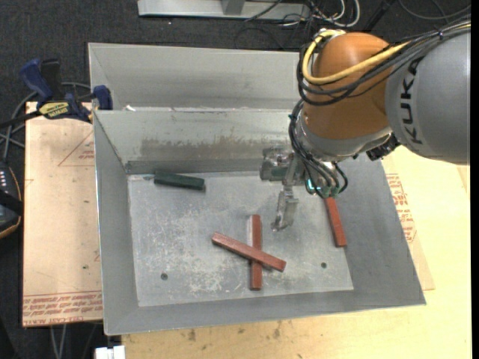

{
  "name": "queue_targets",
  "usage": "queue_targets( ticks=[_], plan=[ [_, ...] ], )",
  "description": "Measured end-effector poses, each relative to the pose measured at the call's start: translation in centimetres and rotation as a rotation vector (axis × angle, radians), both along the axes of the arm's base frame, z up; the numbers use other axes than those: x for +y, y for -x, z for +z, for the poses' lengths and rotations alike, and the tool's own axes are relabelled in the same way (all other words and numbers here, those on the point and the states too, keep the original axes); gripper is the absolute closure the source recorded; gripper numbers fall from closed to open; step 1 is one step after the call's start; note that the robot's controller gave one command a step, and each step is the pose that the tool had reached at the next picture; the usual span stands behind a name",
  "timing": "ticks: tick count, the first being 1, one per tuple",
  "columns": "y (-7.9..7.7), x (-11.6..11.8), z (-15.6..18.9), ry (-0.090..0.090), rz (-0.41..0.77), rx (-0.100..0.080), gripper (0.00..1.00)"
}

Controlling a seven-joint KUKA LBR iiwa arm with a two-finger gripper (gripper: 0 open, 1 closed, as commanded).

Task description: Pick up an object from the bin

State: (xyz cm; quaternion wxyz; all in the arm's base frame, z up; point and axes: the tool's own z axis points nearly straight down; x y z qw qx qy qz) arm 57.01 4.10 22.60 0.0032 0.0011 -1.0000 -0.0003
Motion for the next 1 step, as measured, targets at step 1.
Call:
queue_targets(
  ticks=[1],
  plan=[
    [4.76, -3.37, -9.26, 0.001, 0.059, 0.004, 0.00]
  ],
)
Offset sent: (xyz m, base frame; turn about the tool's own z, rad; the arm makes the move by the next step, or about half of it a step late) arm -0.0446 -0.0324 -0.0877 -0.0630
